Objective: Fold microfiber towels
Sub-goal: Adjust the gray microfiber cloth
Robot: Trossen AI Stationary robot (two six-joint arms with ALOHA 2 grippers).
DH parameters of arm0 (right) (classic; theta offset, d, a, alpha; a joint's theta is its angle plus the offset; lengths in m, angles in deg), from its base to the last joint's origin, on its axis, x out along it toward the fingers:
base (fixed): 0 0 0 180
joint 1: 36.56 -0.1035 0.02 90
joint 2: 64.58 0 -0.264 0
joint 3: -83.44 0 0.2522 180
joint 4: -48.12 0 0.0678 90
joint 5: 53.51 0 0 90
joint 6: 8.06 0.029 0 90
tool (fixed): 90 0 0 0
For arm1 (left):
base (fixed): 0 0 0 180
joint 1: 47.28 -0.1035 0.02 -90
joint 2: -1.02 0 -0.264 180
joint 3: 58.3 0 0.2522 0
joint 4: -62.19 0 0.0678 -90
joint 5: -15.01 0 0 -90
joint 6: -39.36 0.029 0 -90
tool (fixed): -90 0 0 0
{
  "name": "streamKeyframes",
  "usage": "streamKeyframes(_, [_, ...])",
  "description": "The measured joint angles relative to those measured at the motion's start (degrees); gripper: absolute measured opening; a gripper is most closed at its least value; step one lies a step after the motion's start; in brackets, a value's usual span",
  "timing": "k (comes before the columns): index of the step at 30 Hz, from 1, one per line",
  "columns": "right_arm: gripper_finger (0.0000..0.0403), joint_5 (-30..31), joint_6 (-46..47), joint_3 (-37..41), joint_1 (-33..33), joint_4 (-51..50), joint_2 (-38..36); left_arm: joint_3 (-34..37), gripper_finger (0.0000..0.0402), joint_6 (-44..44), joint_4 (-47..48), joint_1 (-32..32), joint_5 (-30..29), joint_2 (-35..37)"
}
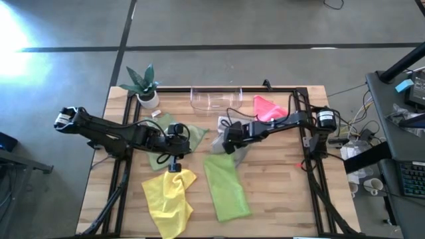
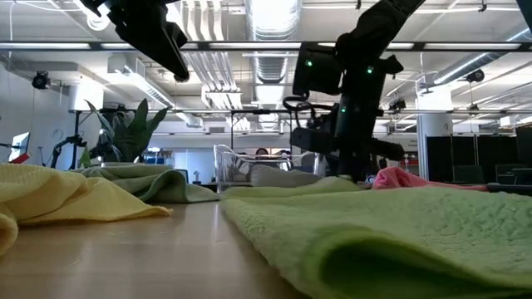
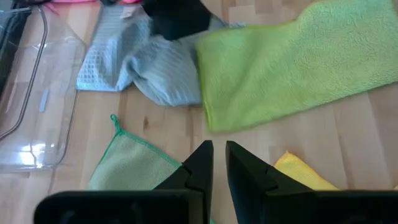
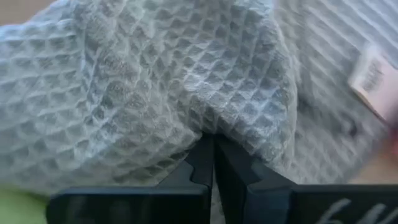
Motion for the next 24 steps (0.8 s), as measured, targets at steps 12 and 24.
streamKeyframes(12, [0.0008, 11.4, 2.1, 1.3, 4.7, -10.5, -0.6, 0.0, 0.0029, -0.1, 0.0, 0.0, -1.5, 0.0])
streamKeyframes(24, [0.0008, 15.3, 1.2, 0.9, 6.3, -15.1, -5.6, 0.0, 0.0029, -0.1, 0.0, 0.0, -1.3, 0.0])
